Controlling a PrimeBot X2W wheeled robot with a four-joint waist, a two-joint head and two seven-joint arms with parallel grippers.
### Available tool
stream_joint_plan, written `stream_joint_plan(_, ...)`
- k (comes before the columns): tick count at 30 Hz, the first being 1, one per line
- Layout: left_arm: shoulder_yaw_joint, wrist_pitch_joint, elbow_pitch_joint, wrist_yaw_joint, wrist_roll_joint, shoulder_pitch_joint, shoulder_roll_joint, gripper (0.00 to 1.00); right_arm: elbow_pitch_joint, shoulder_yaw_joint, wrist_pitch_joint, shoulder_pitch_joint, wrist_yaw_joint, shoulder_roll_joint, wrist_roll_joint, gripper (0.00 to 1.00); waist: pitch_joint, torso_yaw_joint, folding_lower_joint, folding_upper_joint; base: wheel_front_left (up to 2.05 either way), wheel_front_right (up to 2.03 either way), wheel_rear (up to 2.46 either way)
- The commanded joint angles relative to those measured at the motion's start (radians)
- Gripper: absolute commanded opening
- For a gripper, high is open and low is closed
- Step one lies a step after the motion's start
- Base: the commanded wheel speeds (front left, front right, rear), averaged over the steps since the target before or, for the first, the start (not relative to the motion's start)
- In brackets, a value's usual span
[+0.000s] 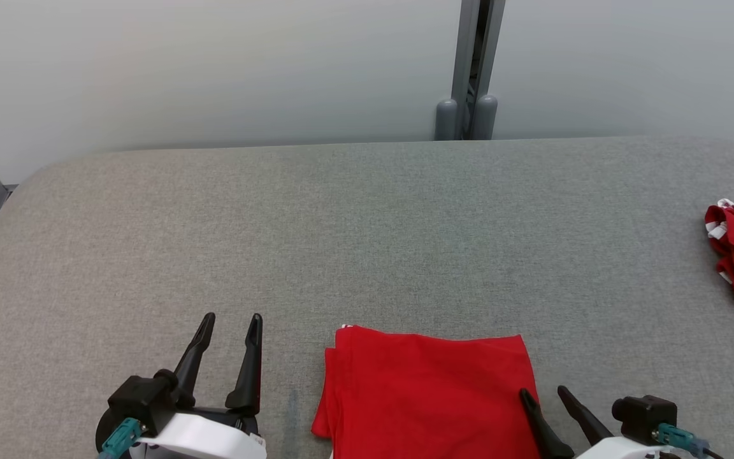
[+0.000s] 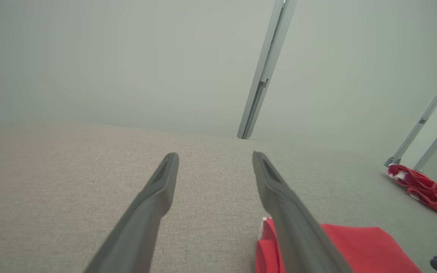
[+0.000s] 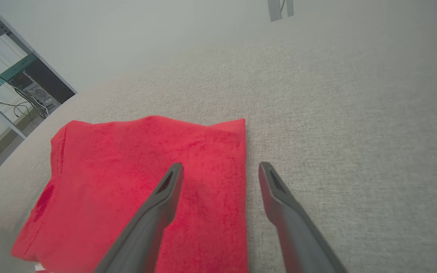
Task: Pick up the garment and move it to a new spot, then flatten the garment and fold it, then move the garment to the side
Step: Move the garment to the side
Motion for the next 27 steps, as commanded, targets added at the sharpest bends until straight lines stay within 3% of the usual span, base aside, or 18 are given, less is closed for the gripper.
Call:
stream_joint_plan(1, -0.001, -0.002, -0.001, -0.003, 0.004, -0.018, 0.004, 1.0, 0.013, 0.0, 0.012, -0.015, 0.0, -0.001, 0.011, 1.0, 0.005, 0.004, 0.0, 0.0, 0.0, 0.0, 0.0)
stream_joint_plan(17, -0.007, -0.002, 0.004, -0.007, 0.002, -0.03, 0.004, 1.0, 0.175, 0.04, 0.095, -0.072, 0.0, 0.016, 0.053, 0.99, 0.011, 0.036, 0.0, 0.0, 0.0, 0.0, 0.0)
stream_joint_plan(18, -0.007, -0.002, 0.003, -0.007, 0.002, -0.031, 0.004, 1.0, 0.177, 0.045, 0.095, -0.075, 0.0, 0.015, 0.056, 0.47, 0.012, 0.036, 0.0, 0.0, 0.0, 0.0, 0.0)
stream_joint_plan(20, -0.006, -0.002, 0.001, -0.005, 0.003, -0.032, 0.004, 1.0, 0.178, 0.06, 0.088, -0.081, 0.0, 0.006, 0.053, 0.0, 0.014, 0.037, 0.0, 0.0, 0.0, 0.0, 0.0)
stream_joint_plan(27, -0.008, -0.002, 0.004, -0.001, 0.004, -0.021, 0.004, 1.0, 0.177, 0.099, 0.055, -0.105, 0.0, -0.03, 0.032, 0.0, 0.004, 0.02, 0.0, 0.0, 0.0, 0.0, 0.0)
